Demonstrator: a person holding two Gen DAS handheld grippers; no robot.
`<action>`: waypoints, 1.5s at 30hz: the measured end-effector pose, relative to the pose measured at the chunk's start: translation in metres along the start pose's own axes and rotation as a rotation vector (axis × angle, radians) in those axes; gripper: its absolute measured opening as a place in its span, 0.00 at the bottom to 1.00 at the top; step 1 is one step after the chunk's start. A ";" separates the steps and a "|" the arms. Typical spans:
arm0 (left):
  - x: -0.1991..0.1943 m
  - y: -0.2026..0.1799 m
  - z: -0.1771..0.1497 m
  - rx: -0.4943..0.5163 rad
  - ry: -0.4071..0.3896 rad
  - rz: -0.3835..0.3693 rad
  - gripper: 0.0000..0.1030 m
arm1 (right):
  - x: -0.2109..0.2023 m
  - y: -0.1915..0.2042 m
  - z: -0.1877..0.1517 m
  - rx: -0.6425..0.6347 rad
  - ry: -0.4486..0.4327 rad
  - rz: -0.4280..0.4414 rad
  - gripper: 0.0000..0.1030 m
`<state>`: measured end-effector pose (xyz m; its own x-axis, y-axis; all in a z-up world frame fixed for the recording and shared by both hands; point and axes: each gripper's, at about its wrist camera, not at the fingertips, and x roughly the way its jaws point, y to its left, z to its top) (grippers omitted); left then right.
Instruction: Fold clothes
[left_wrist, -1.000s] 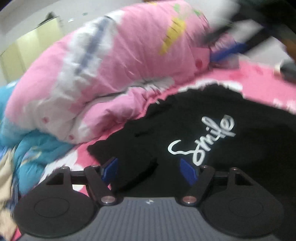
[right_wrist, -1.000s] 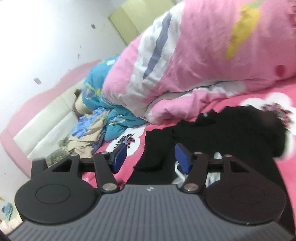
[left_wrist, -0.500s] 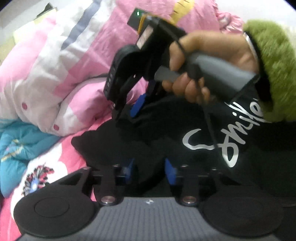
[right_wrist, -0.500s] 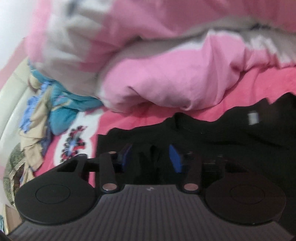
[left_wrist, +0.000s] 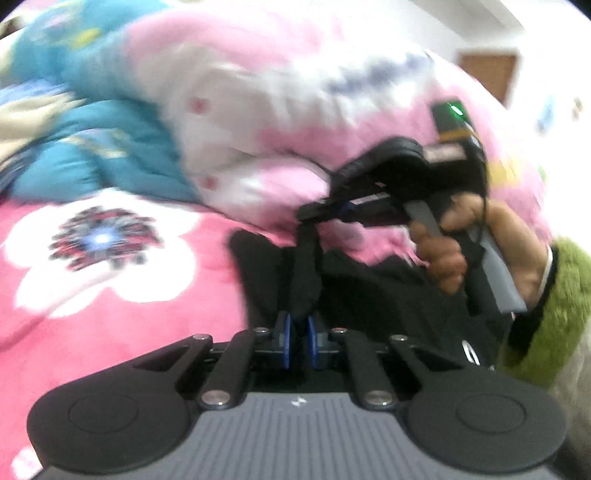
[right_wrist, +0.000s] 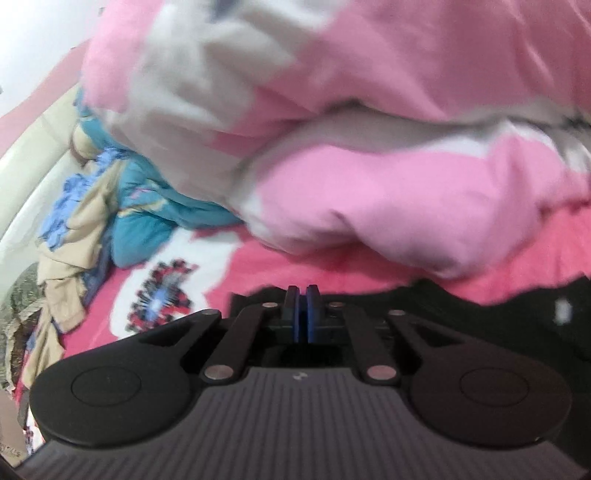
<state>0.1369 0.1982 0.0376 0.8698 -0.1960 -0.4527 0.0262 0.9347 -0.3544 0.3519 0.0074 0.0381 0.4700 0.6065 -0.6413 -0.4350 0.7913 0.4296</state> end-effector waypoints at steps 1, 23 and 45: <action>-0.005 0.008 -0.002 -0.043 -0.021 0.014 0.10 | 0.001 0.007 0.003 -0.006 -0.002 0.010 0.02; -0.056 0.114 -0.014 -0.564 -0.215 0.145 0.09 | 0.120 0.132 0.007 -0.148 0.100 0.136 0.02; -0.025 0.114 -0.018 -0.531 -0.088 0.033 0.00 | 0.035 0.101 -0.003 -0.144 0.030 0.125 0.07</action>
